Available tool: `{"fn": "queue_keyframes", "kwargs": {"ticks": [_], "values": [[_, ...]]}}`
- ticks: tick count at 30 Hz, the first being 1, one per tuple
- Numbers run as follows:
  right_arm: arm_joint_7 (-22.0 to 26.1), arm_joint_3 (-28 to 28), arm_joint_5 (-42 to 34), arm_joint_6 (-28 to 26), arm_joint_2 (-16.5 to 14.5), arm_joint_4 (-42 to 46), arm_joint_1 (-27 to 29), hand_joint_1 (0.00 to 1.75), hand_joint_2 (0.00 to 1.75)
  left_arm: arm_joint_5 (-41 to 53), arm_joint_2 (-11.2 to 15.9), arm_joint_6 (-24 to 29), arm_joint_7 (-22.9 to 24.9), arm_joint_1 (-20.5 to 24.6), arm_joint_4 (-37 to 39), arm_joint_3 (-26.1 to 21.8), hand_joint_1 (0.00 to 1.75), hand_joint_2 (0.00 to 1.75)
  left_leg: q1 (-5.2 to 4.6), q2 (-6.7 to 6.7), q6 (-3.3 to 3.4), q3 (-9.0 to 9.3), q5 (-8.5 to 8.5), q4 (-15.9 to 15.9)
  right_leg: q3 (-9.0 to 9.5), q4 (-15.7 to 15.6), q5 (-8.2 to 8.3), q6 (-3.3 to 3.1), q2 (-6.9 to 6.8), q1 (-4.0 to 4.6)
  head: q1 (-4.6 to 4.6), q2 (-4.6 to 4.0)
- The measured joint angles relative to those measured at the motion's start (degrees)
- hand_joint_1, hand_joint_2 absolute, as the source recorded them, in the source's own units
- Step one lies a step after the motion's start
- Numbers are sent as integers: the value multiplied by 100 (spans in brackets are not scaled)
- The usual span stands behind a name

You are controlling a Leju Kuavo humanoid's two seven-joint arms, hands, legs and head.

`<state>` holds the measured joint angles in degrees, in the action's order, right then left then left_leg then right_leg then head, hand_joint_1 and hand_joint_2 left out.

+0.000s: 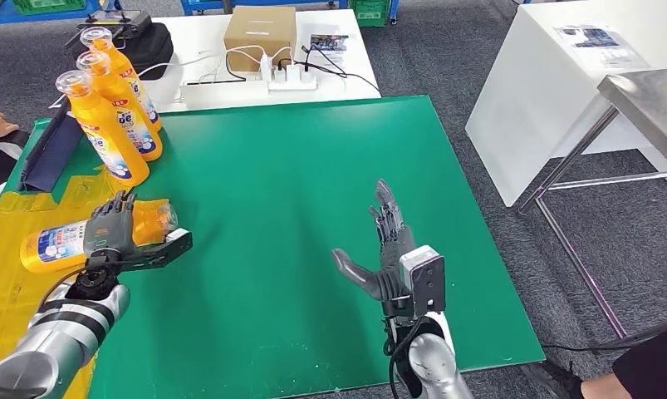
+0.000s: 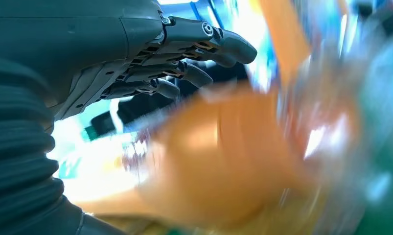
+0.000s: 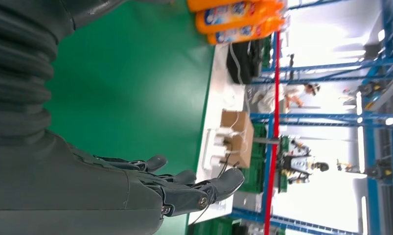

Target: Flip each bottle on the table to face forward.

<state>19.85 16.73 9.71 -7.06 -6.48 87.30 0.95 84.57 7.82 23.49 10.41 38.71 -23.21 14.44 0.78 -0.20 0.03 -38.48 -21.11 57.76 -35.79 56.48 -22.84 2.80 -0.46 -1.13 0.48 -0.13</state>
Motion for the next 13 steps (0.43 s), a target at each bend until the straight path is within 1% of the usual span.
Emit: {"fn": "queue_keyframes", "kwargs": {"ticks": [2, 3, 4, 5, 7, 9, 10, 12, 13], "values": [[-30, -9, 174, -67, 28, 37, 101, 0, 175, -328, -66, 882, -521, -248, -327, -85, 0, 175, -5, 0, -1, 0, -4, 0, 0, -1, -1, 1, 0, -4, 0, 0], [-40, -11, 263, -88, 54, 70, 167, 0, 175, -569, -104, 1195, -848, -430, -596, -128, 0, 175, -7, 0, -1, -1, -7, 0, 0, -1, -3, 1, 0, -6, 0, 0], [-44, -15, 339, -106, 86, 109, 238, 0, 175, -800, -137, 1377, -1134, -637, -911, -164, 0, 175, -9, 0, -1, -1, -10, 0, -1, -1, -4, 2, 0, -8, 0, 0], [-44, -19, 389, -118, 117, 145, 304, 0, 175, -958, -166, 1428, -1312, -841, -1222, -187, 0, 175, -10, 0, -1, -2, -12, 0, -3, -2, -7, 5, 0, -8, 0, 0], [-44, -28, 440, -128, 168, 204, 407, 0, 175, -1089, -223, 1407, -1444, -1194, -1751, -201, 0, 175, -10, 0, 1, -8, -15, 0, -8, -2, -12, 11, 1, -8, 1, 0], [-42, -32, 461, -127, 200, 243, 460, 0, 175, -1257, -263, 1403, -1602, -1430, -2130, -216, 0, 175, -10, 0, 0, -11, -16, 0, -11, -3, -14, 14, 2, -8, 1, 0], [-37, -32, 469, -127, 213, 259, 479, 0, 175, -1494, -282, 1427, -1816, -1538, -2319, -227, 0, 175, -11, 1, -1, -11, -17, 0, -11, -3, -13, 14, 2, -8, 1, 0], [-5, -36, 487, -127, 249, 309, 538, 0, 175, -2234, -339, 1474, -2461, -1840, -2818, -256, 0, 175, -12, 2, -2, -8, -18, 0, -10, -3, -13, 15, 3, -8, -1, 0], [7, -37, 492, -127, 259, 324, 557, 0, 175, -2455, -358, 1486, -2652, -1930, -2964, -263, 0, 175, -12, 2, -2, -8, -18, 0, -10, -3, -14, 15, 4, -8, -1, 0]]}}
